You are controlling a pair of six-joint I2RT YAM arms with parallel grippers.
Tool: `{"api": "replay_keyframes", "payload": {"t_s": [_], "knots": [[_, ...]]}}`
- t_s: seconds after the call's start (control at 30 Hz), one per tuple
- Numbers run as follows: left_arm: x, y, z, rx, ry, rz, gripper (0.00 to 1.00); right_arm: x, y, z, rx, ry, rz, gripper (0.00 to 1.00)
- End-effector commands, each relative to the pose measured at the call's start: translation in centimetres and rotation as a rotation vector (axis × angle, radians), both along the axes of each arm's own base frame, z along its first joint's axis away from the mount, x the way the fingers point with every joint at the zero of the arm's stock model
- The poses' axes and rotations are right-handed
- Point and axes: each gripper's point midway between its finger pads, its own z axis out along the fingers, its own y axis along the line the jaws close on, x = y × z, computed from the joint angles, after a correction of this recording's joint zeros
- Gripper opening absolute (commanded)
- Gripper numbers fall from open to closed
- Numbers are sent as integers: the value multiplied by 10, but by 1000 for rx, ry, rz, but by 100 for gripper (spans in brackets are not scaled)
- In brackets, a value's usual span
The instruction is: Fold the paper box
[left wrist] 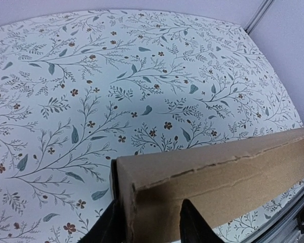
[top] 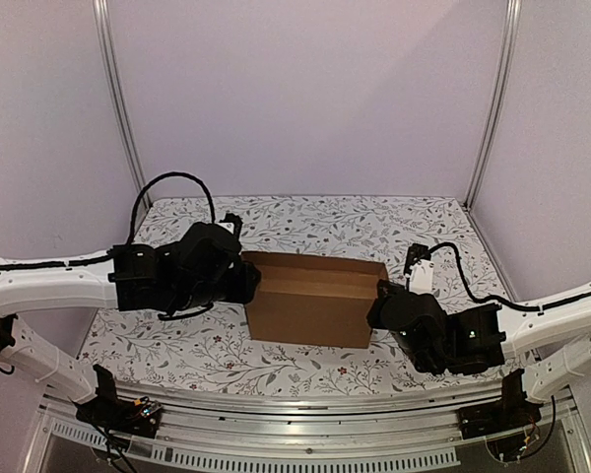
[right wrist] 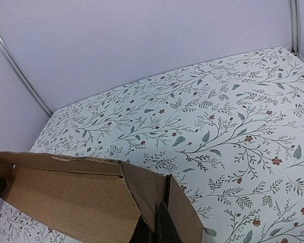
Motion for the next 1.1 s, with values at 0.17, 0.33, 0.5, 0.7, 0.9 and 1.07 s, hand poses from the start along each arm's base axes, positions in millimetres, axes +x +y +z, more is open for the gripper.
{"api": "replay_keyframes", "payload": {"t_s": [0.17,0.33,0.5,0.7,0.9,1.07], "knots": [[4,53,-21,266,46,61,39,-23,-10,-70,-236,160,123,0],[7,60,-7,271,16,79,39,-22,-12,-67,-238,153,118,0],[8,61,-1,258,6,77,40,-21,-12,-66,-238,149,117,0],[8,53,3,232,1,48,39,-21,-10,-67,-246,150,119,0],[9,37,5,199,-4,-16,20,-21,-10,-68,-246,151,116,0],[8,34,5,194,-4,-24,8,-21,-9,-70,-251,156,118,0]]}}
